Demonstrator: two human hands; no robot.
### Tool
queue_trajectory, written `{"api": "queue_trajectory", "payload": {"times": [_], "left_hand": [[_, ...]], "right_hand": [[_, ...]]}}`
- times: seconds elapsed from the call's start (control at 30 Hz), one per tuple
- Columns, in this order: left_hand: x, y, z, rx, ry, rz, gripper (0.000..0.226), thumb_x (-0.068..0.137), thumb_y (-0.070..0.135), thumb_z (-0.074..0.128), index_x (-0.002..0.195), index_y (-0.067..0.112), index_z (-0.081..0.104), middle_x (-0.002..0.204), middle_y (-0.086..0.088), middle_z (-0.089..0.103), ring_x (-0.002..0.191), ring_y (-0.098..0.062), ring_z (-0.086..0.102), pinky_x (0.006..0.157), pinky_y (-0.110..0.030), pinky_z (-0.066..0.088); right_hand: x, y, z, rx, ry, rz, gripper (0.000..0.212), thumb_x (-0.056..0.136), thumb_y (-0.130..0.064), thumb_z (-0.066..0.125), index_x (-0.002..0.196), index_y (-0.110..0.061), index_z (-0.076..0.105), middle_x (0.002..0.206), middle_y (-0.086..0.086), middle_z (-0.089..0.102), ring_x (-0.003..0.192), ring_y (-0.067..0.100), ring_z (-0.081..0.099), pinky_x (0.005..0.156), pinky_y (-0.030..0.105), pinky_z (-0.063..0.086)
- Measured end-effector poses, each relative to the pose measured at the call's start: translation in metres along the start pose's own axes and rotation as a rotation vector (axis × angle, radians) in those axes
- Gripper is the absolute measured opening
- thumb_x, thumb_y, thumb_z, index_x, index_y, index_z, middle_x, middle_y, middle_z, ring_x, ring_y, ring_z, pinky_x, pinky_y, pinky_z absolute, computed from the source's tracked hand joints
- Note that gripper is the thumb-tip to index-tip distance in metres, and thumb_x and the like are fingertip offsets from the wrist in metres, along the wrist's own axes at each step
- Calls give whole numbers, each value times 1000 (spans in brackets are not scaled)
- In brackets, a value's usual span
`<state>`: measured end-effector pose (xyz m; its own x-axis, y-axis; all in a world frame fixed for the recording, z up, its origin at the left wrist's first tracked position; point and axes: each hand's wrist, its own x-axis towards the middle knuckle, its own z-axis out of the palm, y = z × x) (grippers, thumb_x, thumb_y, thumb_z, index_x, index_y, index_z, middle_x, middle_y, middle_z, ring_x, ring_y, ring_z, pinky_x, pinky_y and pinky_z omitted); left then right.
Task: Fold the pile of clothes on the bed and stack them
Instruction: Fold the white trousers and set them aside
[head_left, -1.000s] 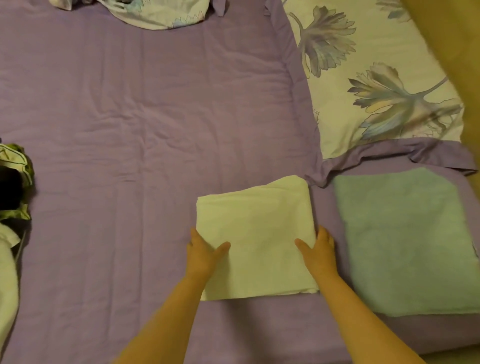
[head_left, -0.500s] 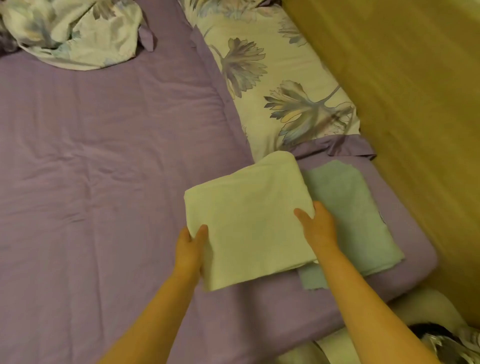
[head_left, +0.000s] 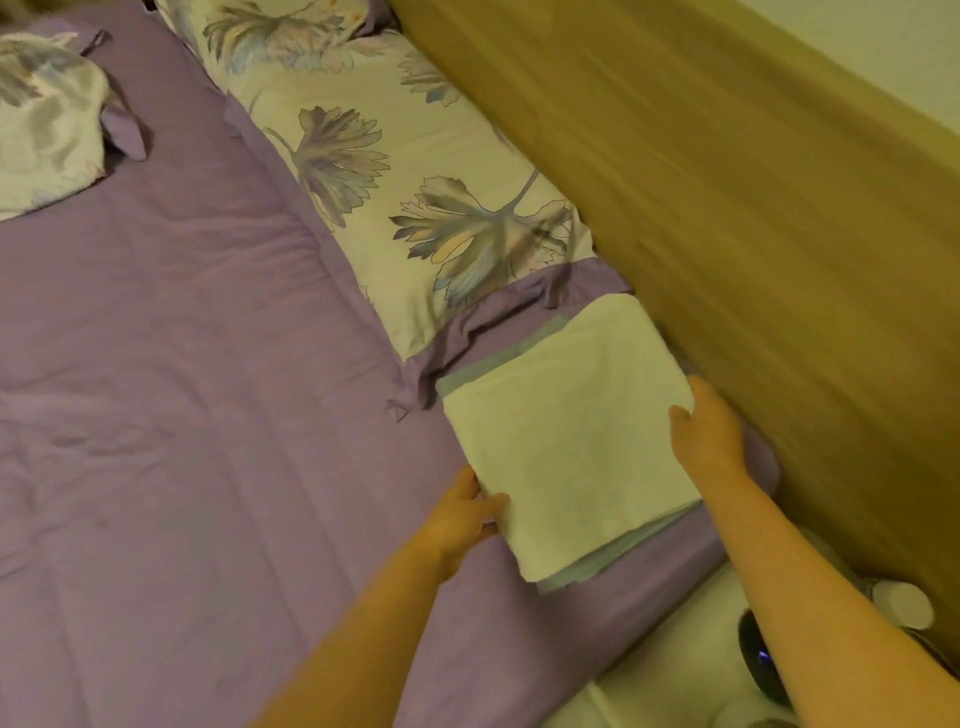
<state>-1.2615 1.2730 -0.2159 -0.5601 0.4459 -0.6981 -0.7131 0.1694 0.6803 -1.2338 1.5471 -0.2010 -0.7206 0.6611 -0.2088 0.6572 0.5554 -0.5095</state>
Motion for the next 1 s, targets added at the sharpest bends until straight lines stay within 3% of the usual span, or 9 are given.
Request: {"api": "queue_trajectory", "payload": {"times": [0.1, 0.17, 0.27, 0.33, 0.4, 0.5, 0.7, 0.83, 1.0], "left_hand": [[7, -7, 10, 122, 52, 67, 87, 95, 7, 56, 151, 31, -7, 141, 17, 24, 137, -24, 35, 106, -43, 39], [10, -12, 14, 130, 33, 102, 91, 94, 9, 58, 150, 33, -11, 153, 11, 17, 141, -20, 27, 112, -41, 32], [14, -18, 11, 349, 20, 65, 90, 95, 12, 57, 151, 27, -11, 157, 0, 15, 136, -14, 28, 99, -17, 35], [16, -24, 4, 605, 79, 37, 87, 95, 20, 57, 151, 27, -10, 148, -11, 36, 128, -24, 45, 92, -25, 43], [12, -25, 0, 736, 130, -3, 86, 95, 28, 57, 151, 28, -9, 134, -16, 52, 115, -30, 55, 87, -32, 47], [-4, -23, -2, 621, 144, -37, 80, 95, 27, 58, 153, 24, 3, 134, -16, 52, 116, -29, 54, 84, -28, 43], [-73, -23, -43, 522, 295, -83, 47, 98, 21, 50, 143, 10, 39, 118, -14, 62, 107, -25, 61, 83, -27, 47], [-134, -26, -82, 505, 370, -68, 45, 97, 27, 52, 139, 13, 44, 119, -11, 61, 108, -24, 61, 91, -30, 48], [-222, -41, -123, 483, 493, 5, 44, 96, 34, 54, 136, 16, 49, 106, -3, 62, 100, -19, 62, 83, -24, 48]], "right_hand": [[-11, 0, 16, -172, -240, -41, 64, 96, -23, 54, 150, -16, 21, 153, 11, 29, 139, 32, 29, 109, 47, 31], [-26, -4, 34, -332, -396, -101, 71, 95, -39, 51, 152, -29, 11, 159, 5, 13, 145, 28, 13, 115, 46, 18], [-44, -9, 61, -477, -475, -113, 73, 95, -51, 43, 150, -38, -2, 160, 3, -6, 147, 27, -7, 116, 51, 5], [-47, -12, 68, -534, -477, -87, 72, 96, -50, 40, 150, -37, -7, 160, 5, -10, 146, 28, -9, 116, 52, 4], [-46, -19, 67, -562, -491, -47, 73, 96, -48, 42, 150, -35, -6, 160, 7, -7, 147, 29, -5, 116, 52, 10], [-54, -40, 63, -444, -538, -31, 73, 95, -42, 49, 152, -25, 6, 158, 11, 9, 145, 31, 10, 114, 47, 22], [-125, -89, 66, -131, -534, -249, 59, 95, -21, 54, 148, -15, 27, 150, 8, 35, 136, 26, 35, 108, 36, 32], [-177, -122, 74, -165, -594, -369, 56, 96, -19, 52, 147, -12, 29, 150, 8, 37, 134, 25, 39, 107, 32, 33], [-245, -173, 87, -383, -686, -584, 54, 99, -24, 44, 148, -15, 25, 147, 6, 41, 130, 24, 44, 103, 32, 37]]}}
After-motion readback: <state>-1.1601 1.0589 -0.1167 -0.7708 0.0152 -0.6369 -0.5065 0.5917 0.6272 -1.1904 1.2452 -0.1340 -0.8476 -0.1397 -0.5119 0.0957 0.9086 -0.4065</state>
